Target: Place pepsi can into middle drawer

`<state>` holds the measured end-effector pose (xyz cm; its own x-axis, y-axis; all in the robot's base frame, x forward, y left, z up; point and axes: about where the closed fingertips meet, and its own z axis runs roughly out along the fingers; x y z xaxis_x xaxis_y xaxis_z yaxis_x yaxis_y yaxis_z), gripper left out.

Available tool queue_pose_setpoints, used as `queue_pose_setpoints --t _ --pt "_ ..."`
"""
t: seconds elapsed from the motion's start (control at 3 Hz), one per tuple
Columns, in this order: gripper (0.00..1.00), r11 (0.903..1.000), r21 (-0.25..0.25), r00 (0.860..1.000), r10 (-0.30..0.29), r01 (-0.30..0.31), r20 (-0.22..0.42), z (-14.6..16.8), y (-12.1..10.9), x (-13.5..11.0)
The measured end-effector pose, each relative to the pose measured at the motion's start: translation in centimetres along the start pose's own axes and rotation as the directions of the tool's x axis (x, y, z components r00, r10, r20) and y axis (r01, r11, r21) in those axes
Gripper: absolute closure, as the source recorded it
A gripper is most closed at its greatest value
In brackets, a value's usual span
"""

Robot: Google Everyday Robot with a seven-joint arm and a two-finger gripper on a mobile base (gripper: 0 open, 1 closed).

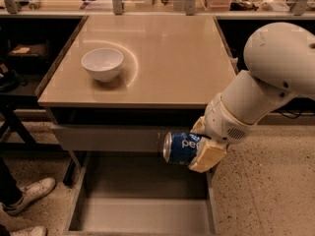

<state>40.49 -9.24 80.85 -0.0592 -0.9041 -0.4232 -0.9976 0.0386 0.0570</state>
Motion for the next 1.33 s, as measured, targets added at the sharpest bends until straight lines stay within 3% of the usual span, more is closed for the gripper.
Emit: queue_pose_setpoints --t 0.33,1.0,1.33 --pt "1.0 0.9996 0.004 0.999 0.027 -0.027 0.032 2.3 0.1 0.0" --pt "1.0 0.9893 0.025 0.988 0.142 -0.143 0.062 11.5 -1.8 1.7" --pt "1.0 0.979 -0.055 0.977 0.2 -0.197 0.077 16.4 -1.9 2.4"
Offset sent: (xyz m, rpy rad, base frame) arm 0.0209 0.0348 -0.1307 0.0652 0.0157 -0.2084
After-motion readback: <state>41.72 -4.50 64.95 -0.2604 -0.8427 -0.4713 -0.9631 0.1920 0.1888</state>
